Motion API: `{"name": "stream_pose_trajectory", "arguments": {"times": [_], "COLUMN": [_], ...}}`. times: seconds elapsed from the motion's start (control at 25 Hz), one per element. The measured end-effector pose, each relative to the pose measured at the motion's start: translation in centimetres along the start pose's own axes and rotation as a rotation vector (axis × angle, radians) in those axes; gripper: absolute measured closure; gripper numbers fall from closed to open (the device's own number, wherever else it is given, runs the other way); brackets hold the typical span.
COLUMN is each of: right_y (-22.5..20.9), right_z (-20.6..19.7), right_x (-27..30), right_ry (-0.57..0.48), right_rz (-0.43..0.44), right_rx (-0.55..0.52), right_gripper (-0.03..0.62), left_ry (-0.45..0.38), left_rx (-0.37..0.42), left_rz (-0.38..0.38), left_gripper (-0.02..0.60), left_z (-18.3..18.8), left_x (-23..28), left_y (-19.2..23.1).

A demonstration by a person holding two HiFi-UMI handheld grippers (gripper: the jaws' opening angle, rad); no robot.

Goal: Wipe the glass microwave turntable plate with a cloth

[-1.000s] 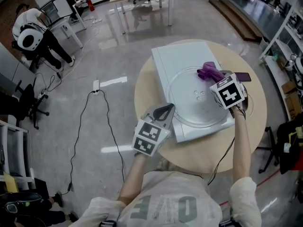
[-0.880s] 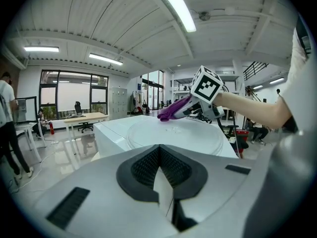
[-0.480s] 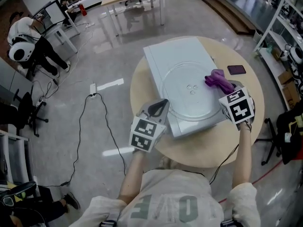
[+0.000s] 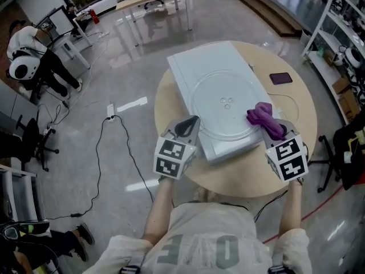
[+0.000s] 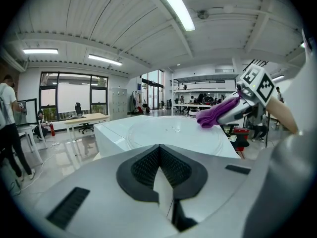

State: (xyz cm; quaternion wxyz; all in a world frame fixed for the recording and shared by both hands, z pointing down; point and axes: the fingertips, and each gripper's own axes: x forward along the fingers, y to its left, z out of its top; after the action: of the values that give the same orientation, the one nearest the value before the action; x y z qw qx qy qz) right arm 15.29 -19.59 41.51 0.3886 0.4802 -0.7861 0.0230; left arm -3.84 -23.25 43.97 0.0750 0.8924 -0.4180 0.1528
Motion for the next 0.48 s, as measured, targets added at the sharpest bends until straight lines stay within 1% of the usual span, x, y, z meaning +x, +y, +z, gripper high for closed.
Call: {"name": "stream_pose_trajectory", "arguments": {"times": [0.16,0.28,0.4,0.48], "right_y": [2.5,4.5,6.6,7.5], "right_z": [-0.2,0.3,1.4,2.0], "right_x": [-1.1,-1.1,-0.8,-0.5], "right_ry": [-0.002,-0.006,-0.004,0.000], "right_rz": [0.054,0.085,0.120,0.128], "right_rx": [-0.024,-0.044,-0.097,-0.145], "right_gripper": [0.546,0.546,0.545,0.546], "left_ry": [0.009,0.006,0.008,0.001], "left_rx": [0.000,-0.001,-0.002,-0.002], "left_rz": [0.004,0.002,0.003,0.002], "left_gripper": [0.586,0.586,0.586,0.586], "left_z": [0.2,0.3,0.3,0.5], "left_x": [0.6,0.7,0.6,0.8], "left_y": [-0.3,-0.3,-0.1,-0.2]}}
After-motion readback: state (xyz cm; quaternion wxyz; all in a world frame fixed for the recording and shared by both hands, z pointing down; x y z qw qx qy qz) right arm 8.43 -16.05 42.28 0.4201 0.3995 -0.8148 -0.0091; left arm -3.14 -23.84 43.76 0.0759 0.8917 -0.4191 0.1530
